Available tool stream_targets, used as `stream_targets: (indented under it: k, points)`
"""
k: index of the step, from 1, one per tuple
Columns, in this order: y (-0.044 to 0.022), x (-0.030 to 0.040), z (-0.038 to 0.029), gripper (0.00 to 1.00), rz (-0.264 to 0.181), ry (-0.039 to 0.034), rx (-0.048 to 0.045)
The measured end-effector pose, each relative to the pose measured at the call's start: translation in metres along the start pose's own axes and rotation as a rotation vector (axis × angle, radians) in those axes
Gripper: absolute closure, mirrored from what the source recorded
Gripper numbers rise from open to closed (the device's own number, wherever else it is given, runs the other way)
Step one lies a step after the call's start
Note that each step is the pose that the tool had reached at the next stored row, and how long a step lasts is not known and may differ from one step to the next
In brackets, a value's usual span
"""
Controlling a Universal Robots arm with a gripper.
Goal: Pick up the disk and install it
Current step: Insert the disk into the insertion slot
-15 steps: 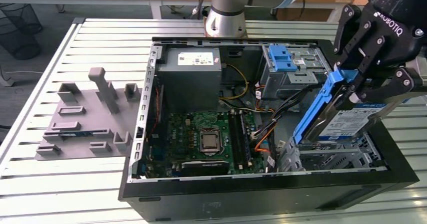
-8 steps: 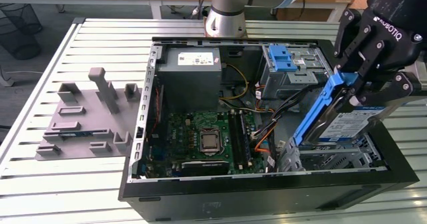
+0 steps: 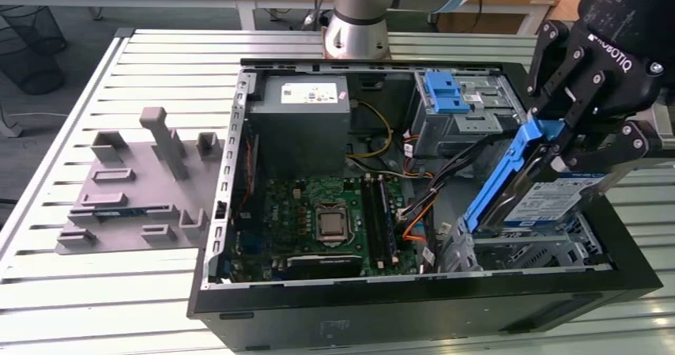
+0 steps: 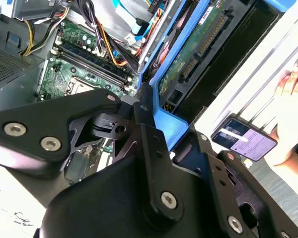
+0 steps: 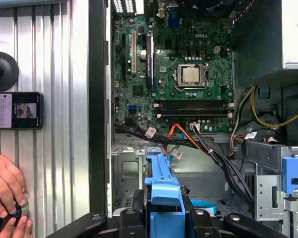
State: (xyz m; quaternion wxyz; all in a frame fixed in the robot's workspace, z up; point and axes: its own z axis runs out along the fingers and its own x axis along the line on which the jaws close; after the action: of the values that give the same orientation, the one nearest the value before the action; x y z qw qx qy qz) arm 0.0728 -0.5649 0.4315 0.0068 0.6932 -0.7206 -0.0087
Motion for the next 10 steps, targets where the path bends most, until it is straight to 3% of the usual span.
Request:
stream_targets:
  k: [6,10]
  points:
    - [-0.0002,0.0002,0.0070,0.64,0.000,0.0000,0.0000]
    - [-0.0002,0.0003,0.0078,0.64,0.000,0.0001,0.0000]
